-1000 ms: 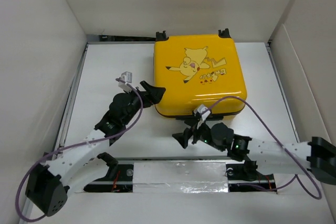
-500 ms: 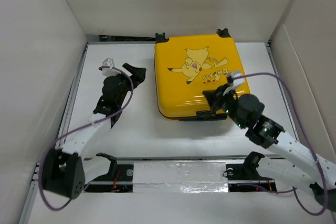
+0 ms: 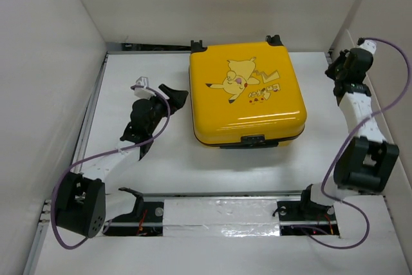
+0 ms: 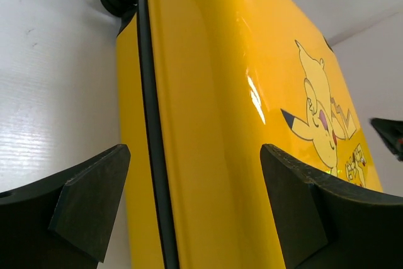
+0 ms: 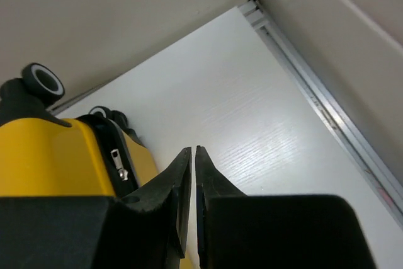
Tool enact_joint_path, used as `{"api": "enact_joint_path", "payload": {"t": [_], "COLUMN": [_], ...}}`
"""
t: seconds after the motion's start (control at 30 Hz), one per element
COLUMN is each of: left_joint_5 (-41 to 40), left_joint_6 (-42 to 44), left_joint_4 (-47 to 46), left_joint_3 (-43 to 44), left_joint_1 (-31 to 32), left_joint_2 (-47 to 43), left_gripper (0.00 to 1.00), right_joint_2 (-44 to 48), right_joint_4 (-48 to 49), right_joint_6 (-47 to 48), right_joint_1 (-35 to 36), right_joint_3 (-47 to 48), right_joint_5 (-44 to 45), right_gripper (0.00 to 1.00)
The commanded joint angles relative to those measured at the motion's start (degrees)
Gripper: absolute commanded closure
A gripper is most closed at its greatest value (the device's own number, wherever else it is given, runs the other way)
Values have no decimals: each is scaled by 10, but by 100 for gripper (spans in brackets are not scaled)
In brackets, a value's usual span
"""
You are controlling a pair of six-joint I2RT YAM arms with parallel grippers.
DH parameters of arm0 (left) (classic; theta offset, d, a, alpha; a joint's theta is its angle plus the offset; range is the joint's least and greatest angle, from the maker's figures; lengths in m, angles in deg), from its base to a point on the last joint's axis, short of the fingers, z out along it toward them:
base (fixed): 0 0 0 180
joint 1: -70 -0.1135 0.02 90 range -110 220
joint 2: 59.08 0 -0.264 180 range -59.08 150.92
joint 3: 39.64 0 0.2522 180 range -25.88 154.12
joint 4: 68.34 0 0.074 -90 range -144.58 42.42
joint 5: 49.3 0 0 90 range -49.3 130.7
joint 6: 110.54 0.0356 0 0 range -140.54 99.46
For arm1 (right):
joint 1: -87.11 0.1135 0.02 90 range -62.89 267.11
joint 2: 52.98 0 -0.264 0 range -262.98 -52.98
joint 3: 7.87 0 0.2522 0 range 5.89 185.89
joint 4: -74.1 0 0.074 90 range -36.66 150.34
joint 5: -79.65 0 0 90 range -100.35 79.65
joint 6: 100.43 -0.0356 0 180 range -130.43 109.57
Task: Pack the luggage
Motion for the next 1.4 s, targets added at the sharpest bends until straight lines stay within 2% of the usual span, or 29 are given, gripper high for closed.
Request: {"api": "enact_joint_path", "payload": {"t": [0.0, 0.13, 0.23, 0.47, 0.6, 0.63, 0.83, 0.9, 0.97, 1.0, 1.07, 1.1, 1.13, 1.23, 1.37], "left_joint_5": [-11, -7, -3, 0, 0, 1, 39, 53, 50, 41, 5, -8, -18, -66, -142], "left_joint_6": [1, 6, 5, -9, -15, -16, -25, -31, -33, -31, -21, -11, -8, 8, 30], "left_joint_4": [-52, -57, -74, -87, -86, -80, -108, -119, -132, -132, -114, -106, -90, -63, -4], "left_joint_3": [-36, -57, -82, -138, -177, -182, -218, -221, -218, -208, -194, -181, -176, -163, -137], "left_joint_1": [5, 5, 5, 5, 5, 5, 12, 25, 42, 54, 96, 105, 110, 110, 110], "left_joint_2": [-27, -21, -18, -43, -77, -83, -117, -113, -104, -102, -104, -109, -117, -165, -244], "left_gripper": [17, 18, 18, 20, 22, 22, 23, 23, 23, 23, 22, 22, 22, 21, 20], "right_joint_2": [-97, -193, -255, -349, -409, -424, -508, -507, -490, -481, -442, -421, -395, -284, -147], "right_joint_4": [-46, -106, -126, -194, -229, -254, -302, -299, -291, -288, -275, -262, -243, -142, -5], "right_joint_6": [14, 52, 68, 137, 169, 172, 180, 162, 158, 158, 158, 156, 153, 118, 50], "right_joint_1": [10, 91, 119, 211, 278, 297, 322, 322, 322, 322, 315, 308, 303, 265, 197], "right_joint_3": [68, 154, 186, 278, 360, 415, 613, 628, 626, 621, 602, 561, 531, 410, 270], "right_joint_5": [-134, -161, -191, -236, -277, -294, -364, -361, -358, -355, -330, -317, -306, -295, -328], "right_gripper": [85, 80, 79, 77, 76, 76, 72, 68, 61, 53, 44, 35, 32, 24, 15]}}
